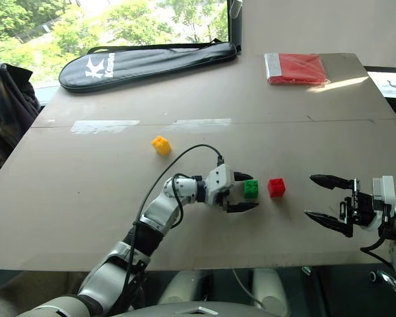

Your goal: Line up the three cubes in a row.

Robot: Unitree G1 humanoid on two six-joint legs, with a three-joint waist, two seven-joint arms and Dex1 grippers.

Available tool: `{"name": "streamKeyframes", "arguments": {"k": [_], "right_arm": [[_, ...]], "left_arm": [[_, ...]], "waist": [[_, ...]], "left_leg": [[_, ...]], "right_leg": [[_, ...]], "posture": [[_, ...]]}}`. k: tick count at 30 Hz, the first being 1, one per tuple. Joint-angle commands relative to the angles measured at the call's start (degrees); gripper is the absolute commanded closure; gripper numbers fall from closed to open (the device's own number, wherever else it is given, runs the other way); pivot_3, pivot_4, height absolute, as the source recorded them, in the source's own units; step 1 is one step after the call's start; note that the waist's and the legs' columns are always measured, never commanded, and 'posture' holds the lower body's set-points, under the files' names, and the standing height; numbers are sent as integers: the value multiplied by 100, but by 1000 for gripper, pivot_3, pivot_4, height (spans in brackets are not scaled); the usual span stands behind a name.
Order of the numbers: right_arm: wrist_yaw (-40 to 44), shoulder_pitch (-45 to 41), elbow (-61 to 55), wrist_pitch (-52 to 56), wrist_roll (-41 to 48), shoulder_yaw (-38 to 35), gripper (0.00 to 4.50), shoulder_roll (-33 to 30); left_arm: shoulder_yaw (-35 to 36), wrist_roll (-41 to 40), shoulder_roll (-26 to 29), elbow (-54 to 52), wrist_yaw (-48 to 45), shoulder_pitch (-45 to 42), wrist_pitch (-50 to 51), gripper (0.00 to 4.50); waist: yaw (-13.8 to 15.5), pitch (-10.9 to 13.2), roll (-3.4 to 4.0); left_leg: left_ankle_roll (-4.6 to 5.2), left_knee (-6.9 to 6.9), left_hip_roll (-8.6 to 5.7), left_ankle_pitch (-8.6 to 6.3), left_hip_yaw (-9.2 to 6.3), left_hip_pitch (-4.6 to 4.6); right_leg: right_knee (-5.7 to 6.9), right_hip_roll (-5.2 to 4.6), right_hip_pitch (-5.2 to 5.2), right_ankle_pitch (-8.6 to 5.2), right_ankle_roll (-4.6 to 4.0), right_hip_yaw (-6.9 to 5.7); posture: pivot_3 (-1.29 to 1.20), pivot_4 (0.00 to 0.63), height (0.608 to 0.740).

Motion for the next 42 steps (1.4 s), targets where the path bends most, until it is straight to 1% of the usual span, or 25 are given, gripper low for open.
{"name": "streamKeyframes", "arguments": {"k": [1,9,18,22,27,30,33,36,37,39,40,42], "right_arm": [[280,-42,-133,-38,47,-131,0,-71],[280,-128,-59,-43,31,-55,0,-104],[280,-167,-10,-95,1,-24,0,-84],[280,-170,-7,-93,-12,-34,0,-65],[280,-161,-19,-84,-6,-42,0,-70],[280,-163,-28,-81,1,-16,0,-92],[280,-169,-47,-67,24,-1,0,-112],[280,-188,-71,-5,83,-39,0,-107],[280,-191,-75,19,107,-57,0,-96],[280,-214,-40,32,131,-68,0,-57],[280,-230,-21,43,138,-83,0,-22],[280,-265,4,63,160,-128,0,57]], "left_arm": [[-4,-143,41,-27,-150,48,24,358],[-28,-359,165,-179,-462,123,119,358],[-12,-351,200,-146,-471,127,108,358],[155,-401,215,-82,-348,94,-2,358],[339,-639,368,-293,-492,99,-55,358],[436,-965,723,-991,-906,248,15,358],[722,-1296,1027,-1587,-918,365,226,358],[1325,-1715,1220,-2106,-403,480,875,358],[1546,-1678,1211,-2178,-58,526,885,358],[2061,-1581,1070,-2209,955,649,1156,358],[2252,-1560,1038,-2285,1305,776,1275,358],[2531,-1495,992,-2613,1728,1193,1147,358]], "waist": [[-18,0,0],[-60,0,0],[-60,0,0],[-61,0,0],[-60,1,0],[-65,1,-1],[-59,2,-1],[-59,2,-1],[-60,2,-1],[-61,2,-1],[-63,2,-1],[-83,2,-1]], "left_leg": [[0,0,0,0,0,0],[1,0,1,-1,1,0],[4,0,1,-2,0,0],[5,0,2,-3,1,1],[4,0,3,-2,0,0],[2,-1,4,-1,1,-2],[-2,-1,9,1,0,-4],[3,-1,12,-2,1,-3],[6,-1,13,-3,1,-2],[6,-1,14,-3,1,-1],[6,-1,14,-3,1,-1],[2,-1,16,-1,1,-1]], "right_leg": [[0,0,0,0,0,0],[0,0,0,0,0,1],[0,0,0,0,0,1],[0,1,0,0,0,1],[1,1,-1,0,0,1],[0,0,-2,0,0,1],[-3,-1,-3,0,0,1],[-3,-2,-3,0,-1,0],[-3,-2,-3,0,-1,1],[-3,-2,-2,0,0,1],[-3,-2,-2,0,0,1],[-4,-1,-3,0,0,1]], "posture": [[0,150,740],[0,150,740],[0,150,740],[0,150,740],[0,150,740],[0,150,740],[0,150,740],[0,150,740],[0,150,740],[0,150,740],[0,150,740],[0,150,740]]}}
